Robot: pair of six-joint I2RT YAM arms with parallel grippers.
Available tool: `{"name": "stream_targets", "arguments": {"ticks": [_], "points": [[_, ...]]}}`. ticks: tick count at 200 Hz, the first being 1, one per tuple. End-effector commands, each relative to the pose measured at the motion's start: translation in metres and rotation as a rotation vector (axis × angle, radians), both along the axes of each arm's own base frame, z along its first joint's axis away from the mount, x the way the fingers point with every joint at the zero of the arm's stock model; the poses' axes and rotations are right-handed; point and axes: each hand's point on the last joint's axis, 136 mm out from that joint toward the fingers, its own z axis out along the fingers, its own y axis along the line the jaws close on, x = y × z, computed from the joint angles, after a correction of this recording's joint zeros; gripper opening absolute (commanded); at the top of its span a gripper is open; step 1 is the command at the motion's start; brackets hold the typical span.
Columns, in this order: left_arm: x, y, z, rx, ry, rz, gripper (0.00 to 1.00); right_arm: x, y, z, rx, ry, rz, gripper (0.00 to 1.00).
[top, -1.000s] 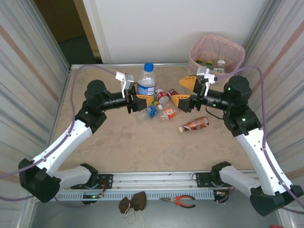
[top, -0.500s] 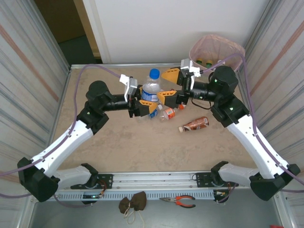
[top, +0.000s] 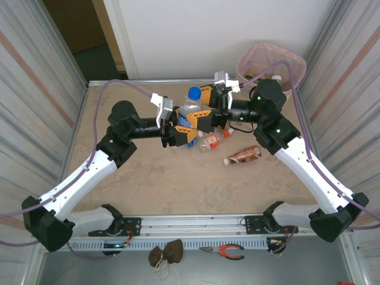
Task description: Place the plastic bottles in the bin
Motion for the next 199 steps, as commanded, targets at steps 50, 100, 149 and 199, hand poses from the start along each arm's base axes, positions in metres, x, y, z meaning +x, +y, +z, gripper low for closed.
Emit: {"name": "stream_targets", "arguments": {"ticks": [50, 100, 149, 199], "points": [[-0.005, 0.0, 0.015, -0.023, -0.067, -0.017, 0.49, -0.012, -0.001, 0.019, 0.038, -0.016, 0.031, 0.62], [-0.004, 0.0, 0.015, -0.022, -0.067, -0.003, 0.54, -0.012, -0.001, 0.02, 0.043, -0.011, 0.021, 0.54], [-0.003, 0.001, 0.015, -0.023, -0.071, 0.007, 0.6, -0.01, -0.004, 0.024, 0.05, -0.016, -0.001, 0.5], [-0.001, 0.004, 0.015, -0.026, -0.078, 0.039, 0.73, 0.002, -0.014, 0.027, 0.053, -0.017, -0.098, 0.48]]}}
